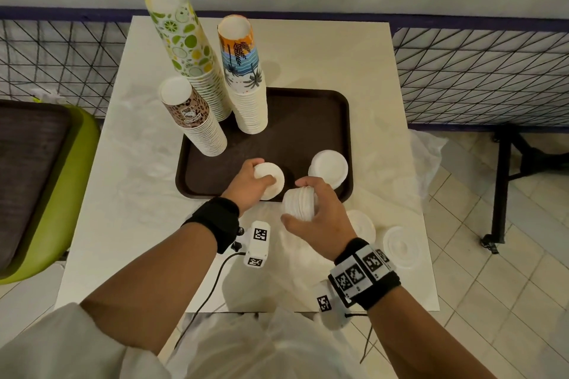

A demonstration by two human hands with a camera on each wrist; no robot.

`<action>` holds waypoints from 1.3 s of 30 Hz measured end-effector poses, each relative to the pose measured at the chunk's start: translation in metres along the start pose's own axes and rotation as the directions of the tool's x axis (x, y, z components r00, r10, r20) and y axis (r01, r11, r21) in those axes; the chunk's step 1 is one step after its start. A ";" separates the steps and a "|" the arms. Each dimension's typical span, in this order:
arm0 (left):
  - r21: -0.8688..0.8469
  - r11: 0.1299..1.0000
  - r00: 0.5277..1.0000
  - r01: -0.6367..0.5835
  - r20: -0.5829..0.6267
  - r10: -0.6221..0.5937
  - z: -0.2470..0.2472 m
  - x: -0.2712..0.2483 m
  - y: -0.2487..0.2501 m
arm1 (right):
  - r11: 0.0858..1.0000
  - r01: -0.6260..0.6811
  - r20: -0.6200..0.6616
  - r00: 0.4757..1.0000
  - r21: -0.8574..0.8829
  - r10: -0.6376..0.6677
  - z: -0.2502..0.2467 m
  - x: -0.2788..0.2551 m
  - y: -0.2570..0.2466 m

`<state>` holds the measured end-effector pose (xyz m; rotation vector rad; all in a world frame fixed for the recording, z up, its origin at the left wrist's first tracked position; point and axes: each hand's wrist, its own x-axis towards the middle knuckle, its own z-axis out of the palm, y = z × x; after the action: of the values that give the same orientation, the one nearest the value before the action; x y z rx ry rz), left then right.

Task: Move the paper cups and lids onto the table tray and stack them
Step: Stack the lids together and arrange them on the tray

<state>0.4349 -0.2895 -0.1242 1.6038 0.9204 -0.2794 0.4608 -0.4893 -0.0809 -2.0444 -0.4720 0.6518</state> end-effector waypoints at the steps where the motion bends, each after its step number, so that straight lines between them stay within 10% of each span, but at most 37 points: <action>1: 0.019 1.000 1.000 -0.001 -0.003 0.001 0.001 0.003 0.001 | 1.000 0.011 0.008 1.000 -0.014 -0.011 0.000 0.000 0.000; 13: 0.346 0.937 0.985 -0.054 -0.137 0.107 0.003 0.016 0.000 | 0.990 0.053 0.111 0.993 -0.134 -0.038 0.002 0.010 -0.003; 39: 0.489 0.868 0.997 -0.081 0.053 0.063 -0.014 0.030 0.010 | 0.962 -0.177 0.206 0.954 -0.209 0.220 0.039 0.050 0.009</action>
<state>0.4572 -0.2645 -0.1320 2.0903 0.7955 -0.5208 0.4768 -0.4404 -0.1195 -2.2259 -0.4773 1.0050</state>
